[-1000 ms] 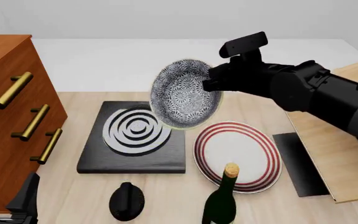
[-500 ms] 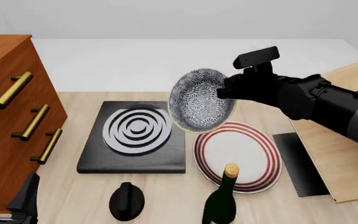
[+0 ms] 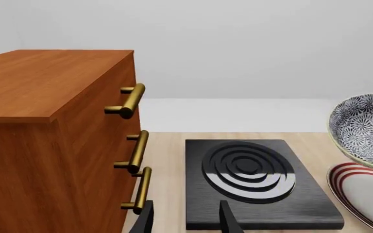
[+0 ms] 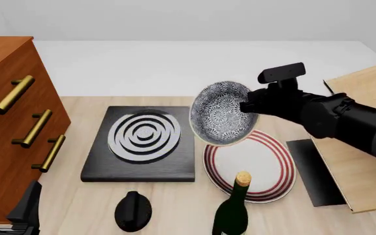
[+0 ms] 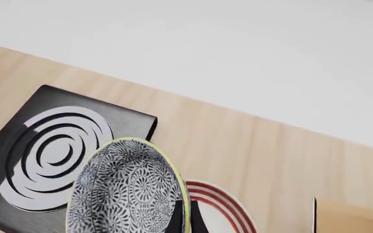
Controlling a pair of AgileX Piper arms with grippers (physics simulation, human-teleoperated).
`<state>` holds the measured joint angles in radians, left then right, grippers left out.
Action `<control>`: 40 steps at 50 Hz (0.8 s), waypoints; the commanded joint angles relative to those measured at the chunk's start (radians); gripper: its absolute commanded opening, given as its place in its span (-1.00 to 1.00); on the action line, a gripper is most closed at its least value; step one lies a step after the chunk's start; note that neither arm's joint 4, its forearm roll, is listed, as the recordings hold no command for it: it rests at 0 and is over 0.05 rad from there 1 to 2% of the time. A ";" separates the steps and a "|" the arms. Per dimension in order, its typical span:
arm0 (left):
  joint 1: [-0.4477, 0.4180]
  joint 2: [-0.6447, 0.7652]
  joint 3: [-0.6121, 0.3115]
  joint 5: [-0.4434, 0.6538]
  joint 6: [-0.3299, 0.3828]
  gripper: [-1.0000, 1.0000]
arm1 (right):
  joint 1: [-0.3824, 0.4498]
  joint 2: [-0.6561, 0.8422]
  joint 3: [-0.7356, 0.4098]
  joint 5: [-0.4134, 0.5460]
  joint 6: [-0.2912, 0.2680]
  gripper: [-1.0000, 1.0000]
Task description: Pick up the akita bowl and put it on the plate.
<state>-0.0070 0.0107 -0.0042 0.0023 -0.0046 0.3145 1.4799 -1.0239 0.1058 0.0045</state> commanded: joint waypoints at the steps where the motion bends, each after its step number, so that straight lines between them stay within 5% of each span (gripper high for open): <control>1: 0.000 0.000 0.001 -0.001 0.000 1.00 | -0.019 -0.013 0.061 -0.049 0.017 -1.00; 40: 0.001 -0.001 0.001 0.000 0.000 1.00 | -0.108 0.061 0.202 -0.200 0.046 -1.00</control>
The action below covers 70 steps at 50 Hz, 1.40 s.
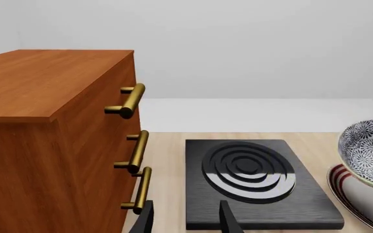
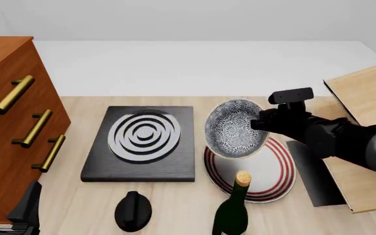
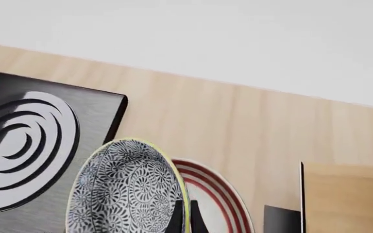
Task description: Pick up the akita bowl and put it on the plate.
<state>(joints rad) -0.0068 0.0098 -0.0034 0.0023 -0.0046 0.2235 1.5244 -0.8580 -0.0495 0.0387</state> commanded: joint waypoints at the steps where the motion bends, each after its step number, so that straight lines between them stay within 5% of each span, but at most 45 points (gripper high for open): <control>1: 0.000 0.000 0.000 0.000 0.000 1.00 | -0.016 0.017 0.038 -0.046 0.015 -1.00; 44: 0.000 0.000 0.000 0.000 0.000 1.00 | -0.059 0.047 0.103 -0.109 0.020 -1.00; 45: 0.000 0.000 0.000 0.000 0.000 1.00 | -0.060 0.045 0.103 -0.108 0.019 1.00; 70: -0.001 -0.003 -0.001 0.003 0.001 1.00 | -0.067 -0.226 0.104 0.034 -0.025 1.00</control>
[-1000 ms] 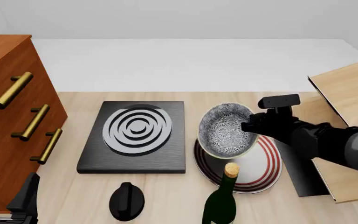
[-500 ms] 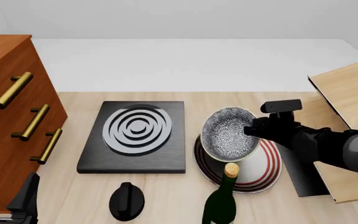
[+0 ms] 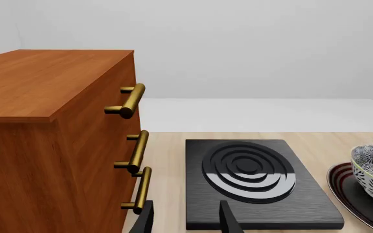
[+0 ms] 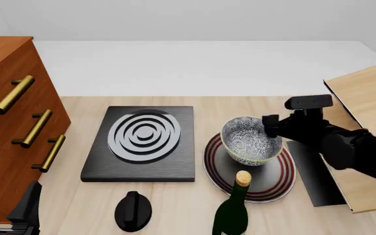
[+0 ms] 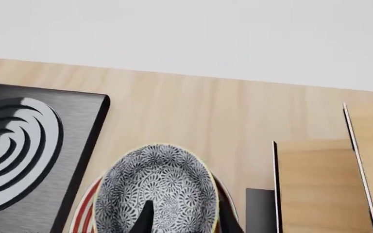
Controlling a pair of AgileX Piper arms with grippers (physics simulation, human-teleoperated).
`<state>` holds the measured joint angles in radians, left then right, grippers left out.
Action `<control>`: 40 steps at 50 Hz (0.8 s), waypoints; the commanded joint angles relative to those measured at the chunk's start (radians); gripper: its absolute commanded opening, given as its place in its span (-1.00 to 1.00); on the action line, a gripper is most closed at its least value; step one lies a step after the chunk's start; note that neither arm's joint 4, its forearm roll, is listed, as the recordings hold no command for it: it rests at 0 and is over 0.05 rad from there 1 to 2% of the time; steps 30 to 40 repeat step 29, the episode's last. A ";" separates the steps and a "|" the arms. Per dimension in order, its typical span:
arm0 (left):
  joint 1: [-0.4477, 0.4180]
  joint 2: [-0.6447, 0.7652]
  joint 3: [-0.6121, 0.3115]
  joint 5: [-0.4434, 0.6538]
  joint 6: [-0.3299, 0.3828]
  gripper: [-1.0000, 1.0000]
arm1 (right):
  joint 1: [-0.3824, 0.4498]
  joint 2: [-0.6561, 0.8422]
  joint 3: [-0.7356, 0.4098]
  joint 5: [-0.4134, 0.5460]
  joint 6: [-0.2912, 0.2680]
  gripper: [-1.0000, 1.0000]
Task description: Pick up the akita bowl and put it on the plate.
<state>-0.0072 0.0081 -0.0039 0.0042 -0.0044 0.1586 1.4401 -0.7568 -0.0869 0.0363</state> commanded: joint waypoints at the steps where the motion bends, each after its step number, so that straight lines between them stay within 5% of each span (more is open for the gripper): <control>1: -0.001 -0.001 -0.001 0.002 0.000 1.00 | -0.006 -0.185 0.002 0.096 -0.038 1.00; 23: 0.003 -0.008 0.000 -0.021 0.023 1.00 | -0.075 -0.473 0.086 0.159 -0.135 1.00; 40: 0.020 -0.008 0.000 -0.017 0.020 1.00 | -0.071 -0.587 0.134 0.197 -0.122 1.00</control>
